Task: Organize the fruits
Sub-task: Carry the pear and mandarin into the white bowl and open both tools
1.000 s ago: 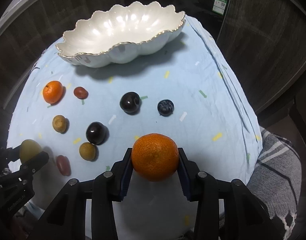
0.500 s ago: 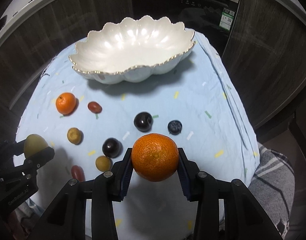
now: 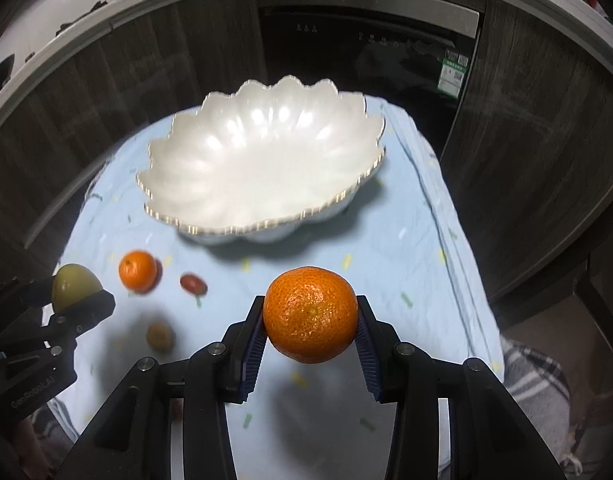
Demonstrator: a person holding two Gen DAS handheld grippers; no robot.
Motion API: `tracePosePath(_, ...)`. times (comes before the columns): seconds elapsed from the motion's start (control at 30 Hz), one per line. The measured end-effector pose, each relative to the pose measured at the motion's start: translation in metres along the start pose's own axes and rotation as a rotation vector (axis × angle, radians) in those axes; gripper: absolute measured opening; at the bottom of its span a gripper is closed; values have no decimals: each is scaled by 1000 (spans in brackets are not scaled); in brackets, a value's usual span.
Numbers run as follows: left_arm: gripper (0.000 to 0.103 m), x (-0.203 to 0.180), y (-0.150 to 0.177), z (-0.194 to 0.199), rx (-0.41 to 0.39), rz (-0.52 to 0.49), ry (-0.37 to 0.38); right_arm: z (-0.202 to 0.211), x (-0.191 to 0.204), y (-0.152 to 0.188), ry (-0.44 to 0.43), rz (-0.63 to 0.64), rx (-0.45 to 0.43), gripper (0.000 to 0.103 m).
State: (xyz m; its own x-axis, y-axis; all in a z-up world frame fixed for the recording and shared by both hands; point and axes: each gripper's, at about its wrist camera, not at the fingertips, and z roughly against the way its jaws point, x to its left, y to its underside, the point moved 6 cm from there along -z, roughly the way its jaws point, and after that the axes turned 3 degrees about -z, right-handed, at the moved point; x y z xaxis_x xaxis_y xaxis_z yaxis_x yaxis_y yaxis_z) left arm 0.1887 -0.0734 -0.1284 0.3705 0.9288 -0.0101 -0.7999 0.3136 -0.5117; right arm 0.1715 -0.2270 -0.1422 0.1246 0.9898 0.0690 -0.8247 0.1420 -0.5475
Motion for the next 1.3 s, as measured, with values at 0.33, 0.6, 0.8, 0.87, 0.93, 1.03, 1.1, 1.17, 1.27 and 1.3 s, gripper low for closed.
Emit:
tracePosePath(0.33, 48, 1, -46, 1, -36, -20, 6, 8, 0, -52, -4, 6, -66, 43)
tracePosePath(0.6, 48, 7, -73, -18, -31, -10, 24, -3, 4, -77, -12, 16, -70, 43)
tracePosePath(0.8, 48, 13, -91, -37, -24, -20, 16, -23, 4, -92, -8, 20, -42, 43)
tracePosePath(0.87, 48, 14, -95, -45, -14, -18, 23, -28, 5, -96, -10, 20, -33, 43)
tracePosePath(0.93, 48, 16, -98, -53, 0, -9, 30, -35, 4, -100, -12, 18, -22, 43)
tracePosePath(1.03, 48, 17, -100, -63, 17, 0, 44, -44, 4, -104, -14, 16, -5, 43)
tracePosePath(1.1, 48, 15, -101, -69, 30, -3, 49, -51, 5, -105, -14, 21, 10, 43)
tracePosePath(1.17, 48, 12, -101, -75, 55, -9, 61, -59, 5, -105, -13, 24, 27, 43)
tracePosePath(1.27, 48, 10, -101, -79, 68, -7, 67, -67, 3, -105, -12, 15, 45, 43)
tracePosePath(1.3, 48, 9, -102, -80, 70, -9, 64, -69, 3, -105, -14, 11, 51, 43)
